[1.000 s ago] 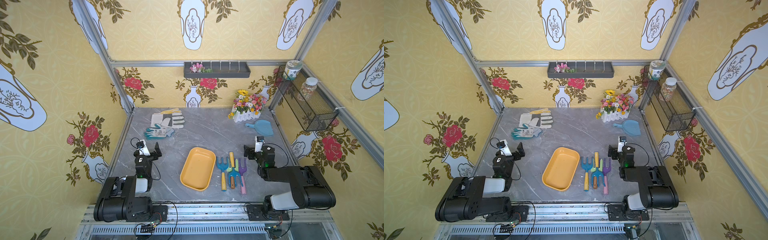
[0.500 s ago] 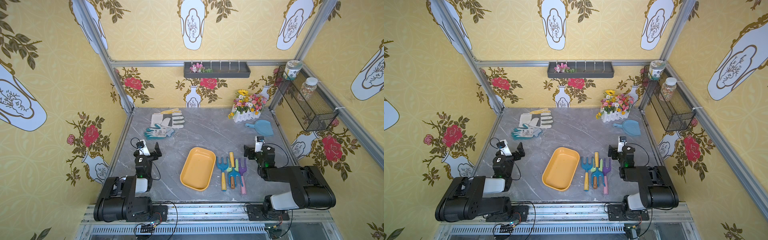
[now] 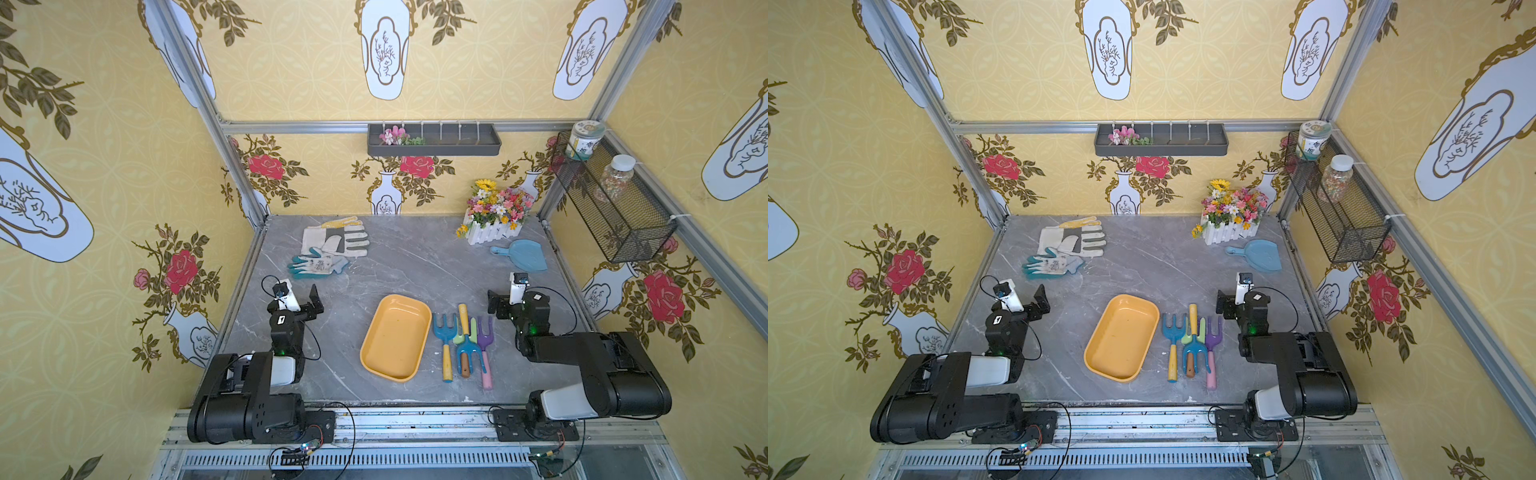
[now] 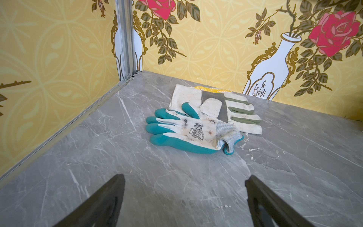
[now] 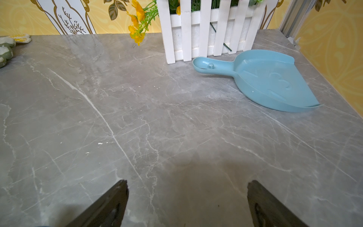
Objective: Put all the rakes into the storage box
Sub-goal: Pick up the rake at the center of the board.
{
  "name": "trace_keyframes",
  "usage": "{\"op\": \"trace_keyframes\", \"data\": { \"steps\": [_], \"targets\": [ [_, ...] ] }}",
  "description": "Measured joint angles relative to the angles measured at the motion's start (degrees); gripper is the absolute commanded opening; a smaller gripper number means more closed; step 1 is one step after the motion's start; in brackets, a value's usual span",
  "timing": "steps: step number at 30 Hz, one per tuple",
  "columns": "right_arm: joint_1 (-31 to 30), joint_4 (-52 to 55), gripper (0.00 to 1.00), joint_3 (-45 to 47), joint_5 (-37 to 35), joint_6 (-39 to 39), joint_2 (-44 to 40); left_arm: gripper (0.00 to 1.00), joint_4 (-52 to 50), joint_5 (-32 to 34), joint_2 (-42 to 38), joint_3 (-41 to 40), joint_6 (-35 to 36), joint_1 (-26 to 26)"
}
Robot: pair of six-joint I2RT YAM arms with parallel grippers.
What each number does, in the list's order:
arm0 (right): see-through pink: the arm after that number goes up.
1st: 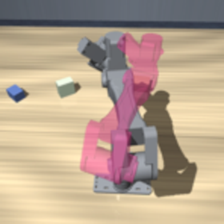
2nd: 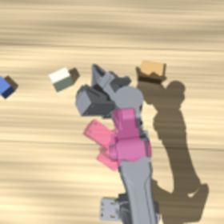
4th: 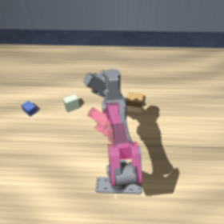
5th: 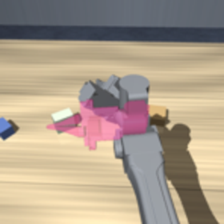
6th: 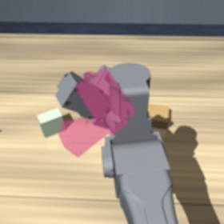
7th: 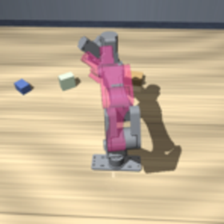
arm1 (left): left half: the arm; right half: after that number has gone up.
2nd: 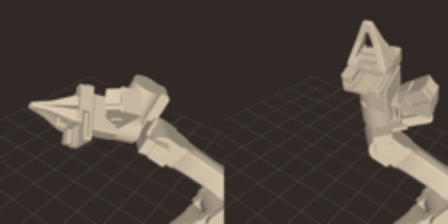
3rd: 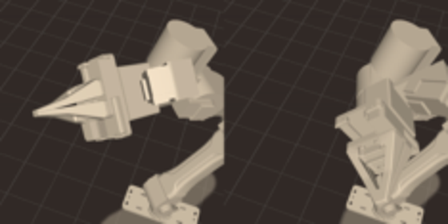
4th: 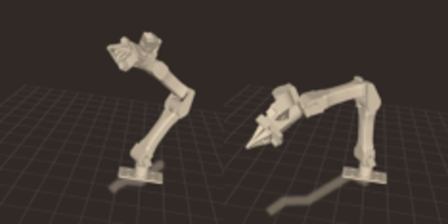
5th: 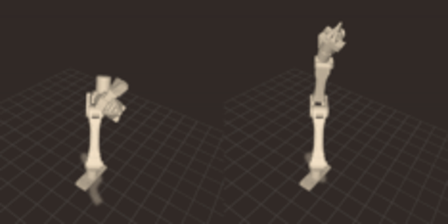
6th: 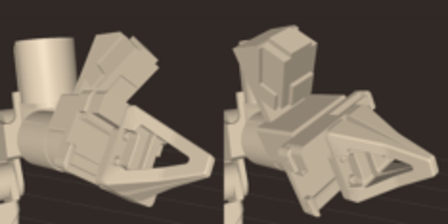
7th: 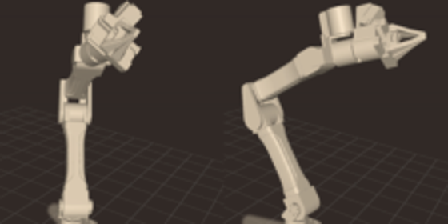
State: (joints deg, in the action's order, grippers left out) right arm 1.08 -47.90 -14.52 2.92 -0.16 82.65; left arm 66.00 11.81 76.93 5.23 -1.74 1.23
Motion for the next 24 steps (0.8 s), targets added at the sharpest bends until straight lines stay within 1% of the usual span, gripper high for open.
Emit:
{"op": "trace_keyframes", "data": {
  "steps": [6, 8, 11, 13, 15, 18, 20, 22, 24],
  "targets": [
    [-0.17, 0.04, 0.97, 0.0, -0.17, 0.0, -0.17, 1.0, 0.0, 0.0, 0.0, 0.0, 0.02, 0.09],
    [-1.4, 2.49, 0.97, -0.94, -2.03, 0.0, -1.66, 1.0, 0.0, 0.48, -0.22, -0.04, 0.02, -0.04],
    [-2.1, 9.73, 0.97, -5.6, -6.08, -1.29, -5.62, 1.0, -0.59, 5.03, -3.37, -0.2, -0.31, -1.38],
    [-2.1, 17.2, 0.97, -10.45, -9.66, -4.59, -7.82, 1.0, -2.16, 8.37, -7.91, -0.28, -0.96, -2.05],
    [-3.43, 22.32, 0.97, -13.42, -13.6, -7.32, -8.98, 1.0, -5.05, 12.0, -12.09, 0.63, -1.51, -3.26],
    [-9.57, 30.16, 0.97, -15.43, -18.23, -8.72, -9.09, 1.0, -12.09, 14.1, -14.62, 6.14, -1.95, -5.51],
    [-13.53, 36.85, 0.97, -18.75, -22.64, -9.73, -7.74, 1.0, -18.73, 13.6, -14.69, 12.26, -4.7, -6.01],
    [-15.69, 42.71, 0.97, -23.54, -26.16, -11.93, -5.81, 1.0, -23.87, 9.88, -13.57, 17.64, -5.84, -5.9],
    [-18.23, 47.65, 0.97, -27.45, -29.44, -14.75, -4.83, 1.0, -29.42, 4.39, -11.37, 23.02, -6.67, -6.14]
  ]
}}
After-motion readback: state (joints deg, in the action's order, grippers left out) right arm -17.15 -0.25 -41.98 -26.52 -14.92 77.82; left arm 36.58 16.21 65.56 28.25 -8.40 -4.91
